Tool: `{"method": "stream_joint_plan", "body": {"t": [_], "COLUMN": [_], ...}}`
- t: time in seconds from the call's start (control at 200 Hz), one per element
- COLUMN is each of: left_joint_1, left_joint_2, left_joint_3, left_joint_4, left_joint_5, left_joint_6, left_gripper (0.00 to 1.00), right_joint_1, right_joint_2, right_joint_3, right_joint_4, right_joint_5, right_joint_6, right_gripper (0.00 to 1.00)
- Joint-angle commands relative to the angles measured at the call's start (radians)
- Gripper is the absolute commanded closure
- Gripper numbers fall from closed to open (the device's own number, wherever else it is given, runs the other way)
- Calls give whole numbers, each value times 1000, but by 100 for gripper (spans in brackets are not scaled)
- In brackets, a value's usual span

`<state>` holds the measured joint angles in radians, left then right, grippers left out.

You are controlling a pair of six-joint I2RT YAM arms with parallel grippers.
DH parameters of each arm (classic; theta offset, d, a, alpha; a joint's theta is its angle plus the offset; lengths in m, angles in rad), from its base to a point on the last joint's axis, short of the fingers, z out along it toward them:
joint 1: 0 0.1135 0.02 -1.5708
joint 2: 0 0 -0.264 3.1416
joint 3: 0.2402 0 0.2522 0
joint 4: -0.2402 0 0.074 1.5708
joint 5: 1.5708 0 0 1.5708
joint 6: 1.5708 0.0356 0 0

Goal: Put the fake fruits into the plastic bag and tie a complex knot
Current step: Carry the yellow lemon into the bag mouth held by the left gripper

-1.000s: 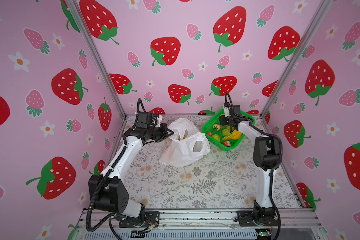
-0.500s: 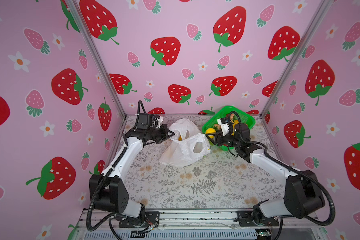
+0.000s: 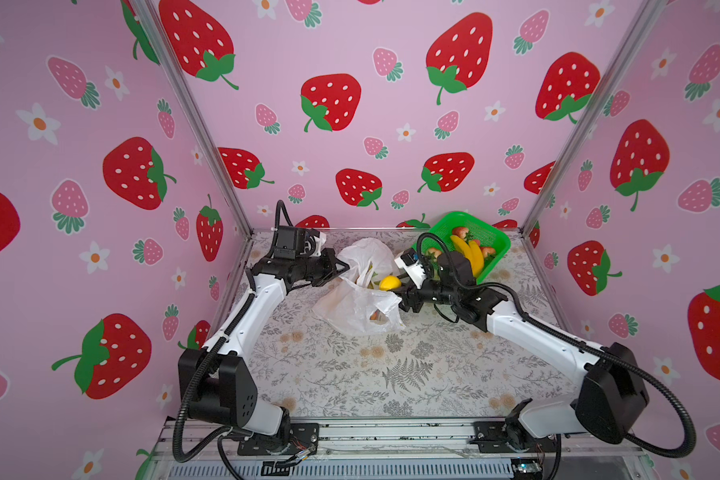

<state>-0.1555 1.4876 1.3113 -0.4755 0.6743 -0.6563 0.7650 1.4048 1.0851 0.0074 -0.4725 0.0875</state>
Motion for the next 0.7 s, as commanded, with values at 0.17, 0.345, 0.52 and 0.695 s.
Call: {"method": "stream_joint_plan", "body": {"t": [0.17, 0.345, 0.52, 0.695], "left_joint_1": [-4, -4, -4, -4], "left_joint_2": [-12, -13, -16, -17], "left_joint_3": [-2, -2, -2, -1], "left_joint_4": [5, 5, 5, 6], "left_joint_5": [17, 18, 18, 22], "left_joint_6": [1, 0, -1, -3], "left_gripper": [100, 100, 100, 100], "right_joint_1": [109, 121, 120, 111], "right_joint_2": [-111, -76, -7, 44], "right_joint_3": [84, 89, 47, -37], "right_joint_4": [-94, -55, 52, 184], "right_joint_5": [279, 164, -62, -166], "right_joint_6": [-177, -143, -16, 99], "right_gripper": [65, 66, 66, 67]}}
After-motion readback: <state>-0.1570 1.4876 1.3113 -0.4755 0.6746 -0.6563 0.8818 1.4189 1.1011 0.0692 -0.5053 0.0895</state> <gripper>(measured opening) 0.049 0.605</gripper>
